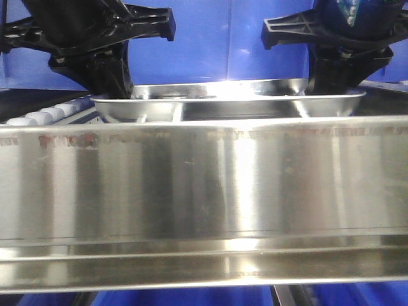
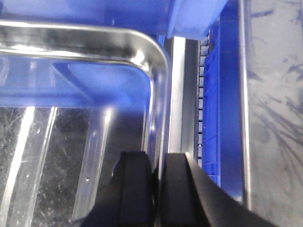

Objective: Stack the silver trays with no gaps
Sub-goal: 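Close both grippers on the tray rims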

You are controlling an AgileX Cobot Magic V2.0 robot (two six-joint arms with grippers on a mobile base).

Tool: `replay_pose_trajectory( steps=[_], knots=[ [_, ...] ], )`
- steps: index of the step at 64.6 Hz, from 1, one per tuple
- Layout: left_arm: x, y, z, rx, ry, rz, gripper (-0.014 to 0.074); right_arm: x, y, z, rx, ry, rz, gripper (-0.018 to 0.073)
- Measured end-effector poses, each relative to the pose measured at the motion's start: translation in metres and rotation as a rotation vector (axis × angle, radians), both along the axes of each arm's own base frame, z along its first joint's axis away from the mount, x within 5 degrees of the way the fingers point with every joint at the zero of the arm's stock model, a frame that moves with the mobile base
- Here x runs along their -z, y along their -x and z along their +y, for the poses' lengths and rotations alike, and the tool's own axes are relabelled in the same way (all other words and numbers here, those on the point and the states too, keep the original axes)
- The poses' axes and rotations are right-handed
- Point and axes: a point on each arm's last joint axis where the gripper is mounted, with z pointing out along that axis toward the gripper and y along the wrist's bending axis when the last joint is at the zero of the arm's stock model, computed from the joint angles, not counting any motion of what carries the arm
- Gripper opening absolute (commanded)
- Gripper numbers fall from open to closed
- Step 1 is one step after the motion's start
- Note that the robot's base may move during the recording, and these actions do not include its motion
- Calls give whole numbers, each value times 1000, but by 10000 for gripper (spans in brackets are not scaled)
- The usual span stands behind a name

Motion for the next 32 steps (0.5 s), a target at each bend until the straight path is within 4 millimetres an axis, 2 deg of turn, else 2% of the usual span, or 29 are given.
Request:
replay_pose_trajectory(
  steps=[7, 11, 21, 25, 28, 32],
  knots=[
    [0, 0, 0, 0, 0, 0, 64, 0, 0, 0, 0, -1, -2, -77],
    [0, 0, 0, -2, 4, 3, 159, 0, -1, 0, -2, -4, -7, -77],
    [3, -1, -2, -2, 14, 12, 285, -1, -1, 2, -5, -17, -18, -77],
    [6, -1, -4, -2, 11, 22, 277, -1, -2, 3, -6, -22, -24, -77],
    [8, -2, -4, -3, 10, 28, 237, -1, -2, 3, -6, -25, -24, -77],
    [11, -2, -5, -4, 3, 36, 125, -1, -1, 3, -7, -25, -24, -77]
  ],
)
